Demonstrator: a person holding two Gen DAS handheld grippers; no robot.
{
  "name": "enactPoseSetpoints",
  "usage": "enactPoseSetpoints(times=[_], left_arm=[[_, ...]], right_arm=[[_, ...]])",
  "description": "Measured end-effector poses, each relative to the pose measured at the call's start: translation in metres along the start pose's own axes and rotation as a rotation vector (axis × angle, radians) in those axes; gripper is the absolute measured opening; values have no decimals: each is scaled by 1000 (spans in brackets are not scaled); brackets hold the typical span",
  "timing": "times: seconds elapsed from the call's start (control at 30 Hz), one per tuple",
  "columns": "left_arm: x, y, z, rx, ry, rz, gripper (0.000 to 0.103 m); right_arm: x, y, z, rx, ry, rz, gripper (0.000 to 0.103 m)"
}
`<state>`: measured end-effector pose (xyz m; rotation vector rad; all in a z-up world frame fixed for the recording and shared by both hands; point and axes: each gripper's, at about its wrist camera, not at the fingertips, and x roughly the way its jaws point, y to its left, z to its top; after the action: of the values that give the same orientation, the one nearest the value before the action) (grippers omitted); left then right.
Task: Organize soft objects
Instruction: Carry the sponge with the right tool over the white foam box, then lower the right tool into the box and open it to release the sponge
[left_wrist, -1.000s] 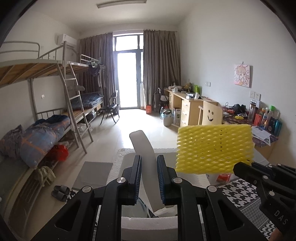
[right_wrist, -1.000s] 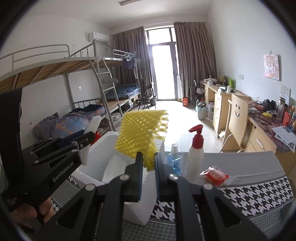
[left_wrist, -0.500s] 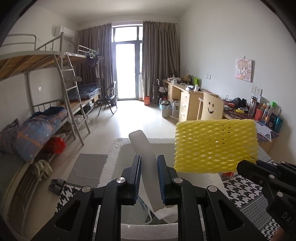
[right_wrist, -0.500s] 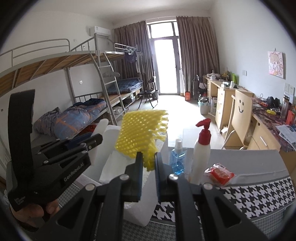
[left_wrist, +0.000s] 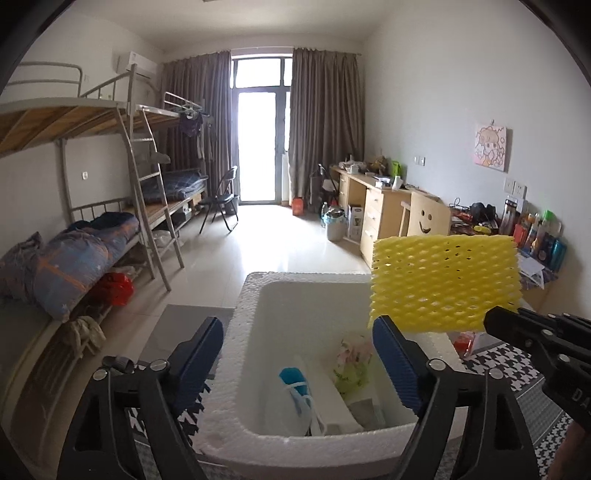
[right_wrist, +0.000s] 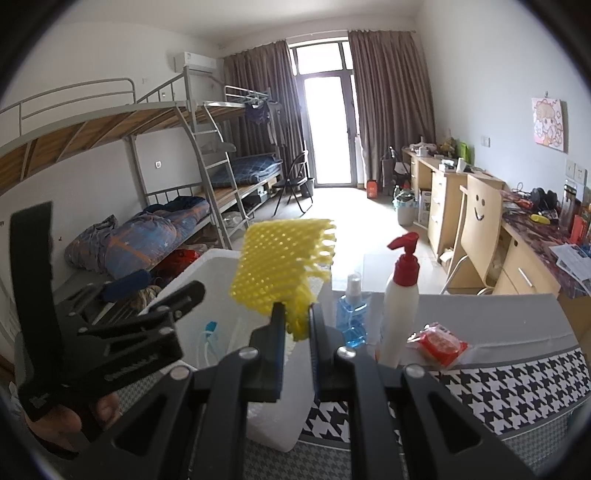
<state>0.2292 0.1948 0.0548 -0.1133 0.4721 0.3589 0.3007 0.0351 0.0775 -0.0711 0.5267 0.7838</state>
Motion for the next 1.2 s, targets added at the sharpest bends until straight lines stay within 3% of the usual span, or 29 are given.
enactPoseSetpoints(times=[0.17,0.27,0.67,1.2], left_arm=[[-9,5,-5,-10,-16,20,93],[-15,10,-7,-41,-33,31,102],[-25,24,-12,-44,-44,98,102],[-42,44,-21,-43,-70,131,102]], right_arm=[[4,3,-3,-3,11,10,15],[6,5,-3,-4,22,23,15],[16,19,-2,-32,39,53,15],[41,29,1,-28,102,64,17]])
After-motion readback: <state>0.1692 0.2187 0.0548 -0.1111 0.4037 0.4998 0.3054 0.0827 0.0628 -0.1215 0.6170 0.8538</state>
